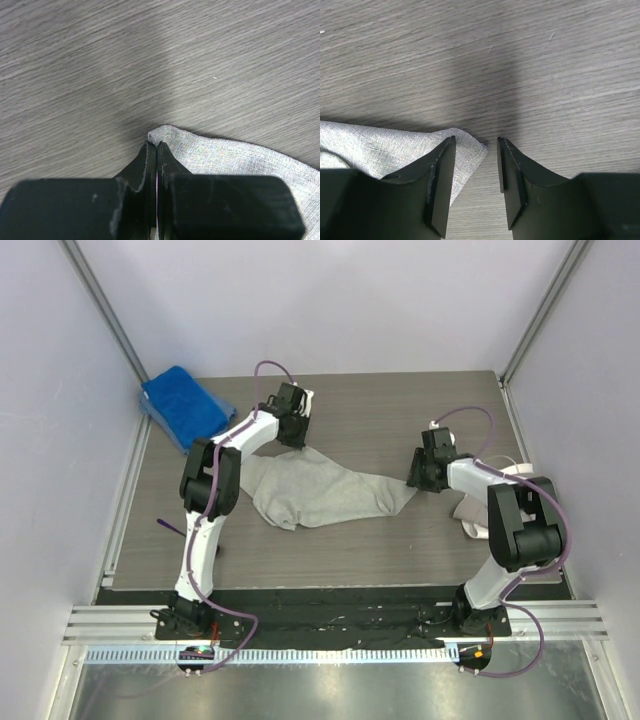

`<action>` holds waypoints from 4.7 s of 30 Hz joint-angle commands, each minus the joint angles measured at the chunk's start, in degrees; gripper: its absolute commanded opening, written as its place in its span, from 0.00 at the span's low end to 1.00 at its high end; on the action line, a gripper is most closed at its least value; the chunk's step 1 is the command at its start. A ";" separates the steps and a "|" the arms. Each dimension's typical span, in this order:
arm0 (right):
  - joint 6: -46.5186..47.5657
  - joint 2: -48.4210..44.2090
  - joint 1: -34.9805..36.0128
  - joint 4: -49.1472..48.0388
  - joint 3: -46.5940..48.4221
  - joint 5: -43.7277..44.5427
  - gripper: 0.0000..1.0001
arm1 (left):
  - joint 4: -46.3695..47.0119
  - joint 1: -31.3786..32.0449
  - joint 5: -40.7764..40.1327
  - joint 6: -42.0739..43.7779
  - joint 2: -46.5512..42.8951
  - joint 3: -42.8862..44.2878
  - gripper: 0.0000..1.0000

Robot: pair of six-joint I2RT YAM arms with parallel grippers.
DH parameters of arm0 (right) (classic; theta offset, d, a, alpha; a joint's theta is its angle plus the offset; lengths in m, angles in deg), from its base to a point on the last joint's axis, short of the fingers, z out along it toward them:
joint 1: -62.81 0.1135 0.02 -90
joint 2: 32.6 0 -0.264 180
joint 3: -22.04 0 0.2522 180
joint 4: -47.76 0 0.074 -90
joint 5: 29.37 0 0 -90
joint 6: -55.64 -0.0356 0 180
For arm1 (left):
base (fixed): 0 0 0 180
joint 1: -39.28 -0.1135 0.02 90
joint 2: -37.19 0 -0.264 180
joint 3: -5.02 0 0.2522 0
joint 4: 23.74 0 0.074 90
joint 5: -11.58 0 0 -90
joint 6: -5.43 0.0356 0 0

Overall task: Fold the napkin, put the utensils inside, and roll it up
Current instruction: Flatten the napkin out, then fold the napkin

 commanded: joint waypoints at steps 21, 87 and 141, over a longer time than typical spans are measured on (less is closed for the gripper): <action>5.01 -13.13 1.80 8.85 11.68 -5.11 0.01 | 7.98 0.29 -6.67 -3.31 -27.14 -6.98 0.00; 9.84 -41.21 1.71 23.01 48.88 2.18 0.01 | 0.69 0.29 -11.41 -4.28 -77.99 -2.86 0.00; 8.80 6.07 43.51 2.26 26.71 -1.33 0.63 | -0.89 -28.45 -10.19 -7.53 -67.16 -34.58 1.00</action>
